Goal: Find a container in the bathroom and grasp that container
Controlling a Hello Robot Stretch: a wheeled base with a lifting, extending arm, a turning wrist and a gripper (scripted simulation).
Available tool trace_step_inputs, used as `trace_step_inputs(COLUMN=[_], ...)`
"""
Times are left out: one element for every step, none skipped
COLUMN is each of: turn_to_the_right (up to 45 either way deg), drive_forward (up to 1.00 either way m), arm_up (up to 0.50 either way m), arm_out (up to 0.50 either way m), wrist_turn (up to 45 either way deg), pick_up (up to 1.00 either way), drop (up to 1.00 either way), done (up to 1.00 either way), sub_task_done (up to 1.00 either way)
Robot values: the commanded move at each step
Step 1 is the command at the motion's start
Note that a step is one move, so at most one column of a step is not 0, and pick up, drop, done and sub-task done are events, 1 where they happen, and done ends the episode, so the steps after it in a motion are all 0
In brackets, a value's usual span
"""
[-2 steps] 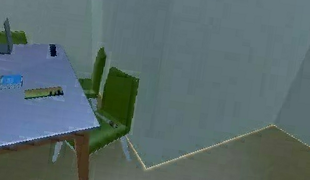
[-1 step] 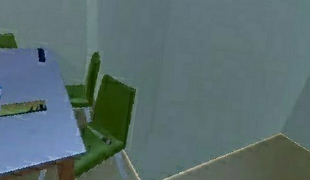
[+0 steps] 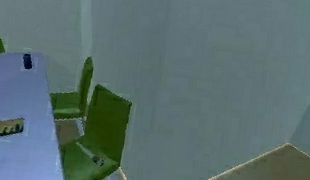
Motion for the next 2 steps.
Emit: trace_step_inputs(turn_to_the_right=[45.0, 39.0], drive_forward=[0.0, 0.0], arm_up=[0.0, 0.0], arm_out=[0.0, 0.0], wrist_turn=[0.0, 0.0], pick_up=[0.0, 0.0], drop=[0.0, 0.0], done=[0.0, 0.0], sub_task_done=[0.0, 0.0])
